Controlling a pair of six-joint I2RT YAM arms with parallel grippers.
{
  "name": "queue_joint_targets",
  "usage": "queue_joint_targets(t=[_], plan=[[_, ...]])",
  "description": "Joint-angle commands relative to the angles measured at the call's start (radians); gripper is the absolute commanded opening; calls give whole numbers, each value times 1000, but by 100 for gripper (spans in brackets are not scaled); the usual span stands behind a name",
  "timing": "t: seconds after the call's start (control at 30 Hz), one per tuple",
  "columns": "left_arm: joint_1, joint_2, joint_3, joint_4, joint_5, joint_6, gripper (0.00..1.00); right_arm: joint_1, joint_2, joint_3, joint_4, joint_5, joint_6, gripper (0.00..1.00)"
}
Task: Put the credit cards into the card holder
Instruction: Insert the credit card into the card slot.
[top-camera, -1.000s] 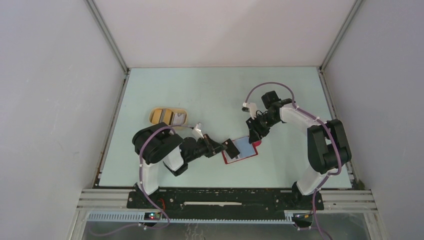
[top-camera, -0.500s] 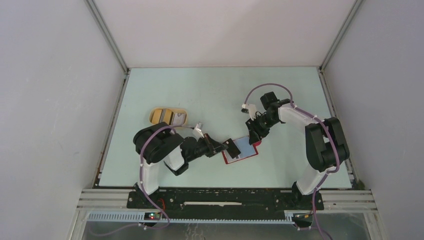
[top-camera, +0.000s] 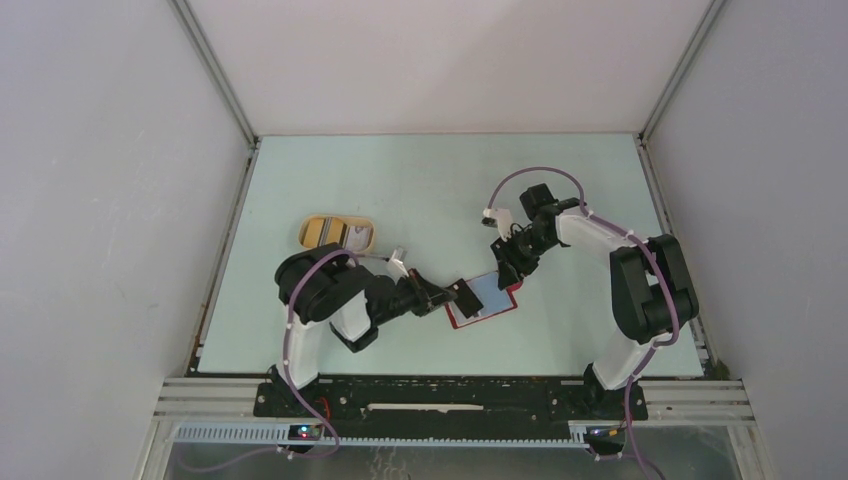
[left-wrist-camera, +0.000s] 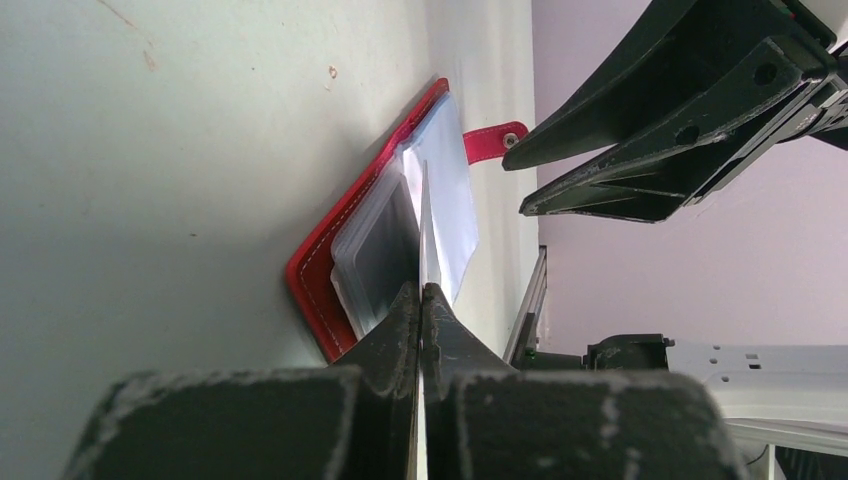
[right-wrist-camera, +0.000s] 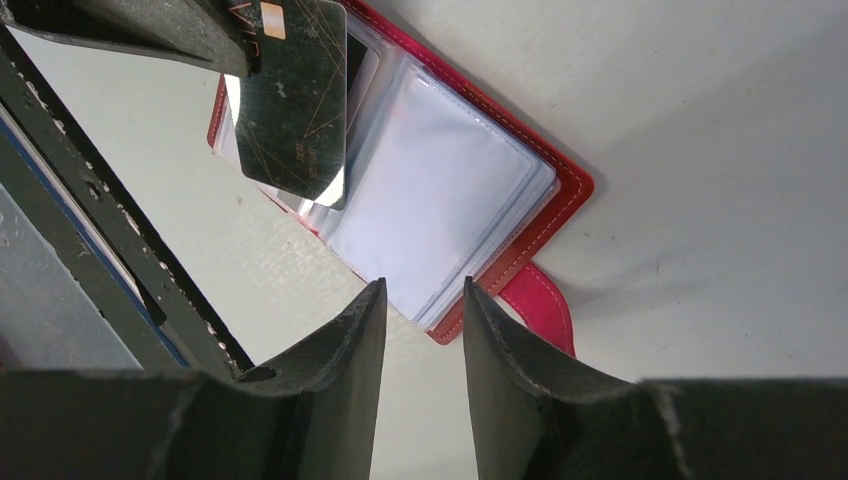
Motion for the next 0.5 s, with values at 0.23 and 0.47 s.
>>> queue_joint_targets(t=[0.23, 0.47], plan=[[-16, -16, 35, 55, 35, -25, 0, 13, 25, 42, -13, 25, 14, 42], [-19, -25, 37, 56, 42, -45, 0, 16, 29, 44, -17, 28, 12, 42]])
